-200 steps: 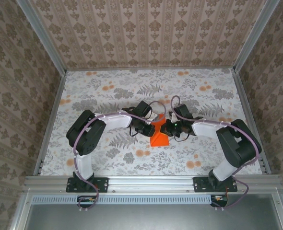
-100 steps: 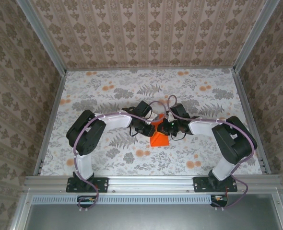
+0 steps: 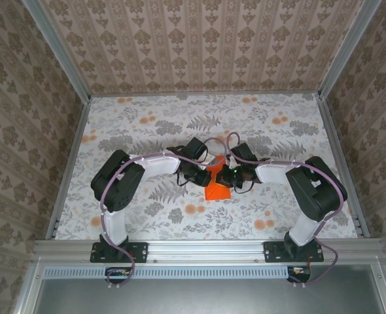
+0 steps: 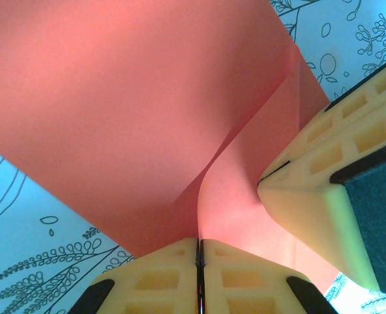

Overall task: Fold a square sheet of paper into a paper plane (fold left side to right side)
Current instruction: Fold the triangle a second time at the center of the table.

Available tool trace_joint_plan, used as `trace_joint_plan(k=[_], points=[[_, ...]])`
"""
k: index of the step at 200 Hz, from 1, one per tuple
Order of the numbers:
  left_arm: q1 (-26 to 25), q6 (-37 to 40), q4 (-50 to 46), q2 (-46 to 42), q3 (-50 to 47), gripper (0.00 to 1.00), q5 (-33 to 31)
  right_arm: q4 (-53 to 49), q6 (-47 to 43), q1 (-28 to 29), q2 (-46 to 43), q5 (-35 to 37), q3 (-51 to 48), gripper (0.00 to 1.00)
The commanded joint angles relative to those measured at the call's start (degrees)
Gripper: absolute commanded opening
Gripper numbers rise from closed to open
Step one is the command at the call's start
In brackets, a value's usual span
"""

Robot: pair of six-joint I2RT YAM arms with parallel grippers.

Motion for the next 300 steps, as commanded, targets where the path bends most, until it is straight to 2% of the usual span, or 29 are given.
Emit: trace_joint_plan(k=[1, 67, 94, 116, 146, 166, 189, 232, 300], points=[[-0.3, 1.5, -3.3, 1.8, 0.6, 0.10, -1.2, -3.3, -1.9, 0.4, 1.1, 2.0, 0.7, 0.03], [-0.4, 1.3, -3.5, 1.7, 1.0, 0.10, -1.4, -6.3, -2.5, 0.4, 2.1, 4.1, 0.4, 0.02], [0.1, 0.2, -2.5, -0.6, 0.7, 0.14, -0.8, -7.3, -2.4, 0.4, 2.4, 5.0, -0.2, 0.02], [0.6, -0.6, -2.2, -4.3, 0.2, 0.23, -0.4, -7.2, -2.1, 0.4, 2.7, 5.4, -0.8, 0.02], [1.2, -1.3, -2.9, -9.5, -1.2, 0.28, -0.2, -6.5, -1.8, 0.4, 2.9, 5.1, -0.9, 0.02], [1.3, -2.5, -2.8, -11.7, -2.9, 0.28, 3.1, -6.4, -1.9, 0.4, 2.6, 5.0, -0.8, 0.02], [0.8, -5.2, -0.3, -13.1, -5.7, 0.28, 10.2, -6.4, -2.0, 0.4, 2.6, 4.8, -0.8, 0.02], [-0.5, -11.6, 9.0, -12.6, -10.2, 0.28, 21.1, -6.3, -2.1, 0.4, 2.8, 4.6, -0.8, 0.02], [-2.1, -11.7, 9.3, -7.1, -9.5, 0.28, 21.4, -6.8, -2.3, 0.4, 2.8, 4.5, -0.6, 0.02]])
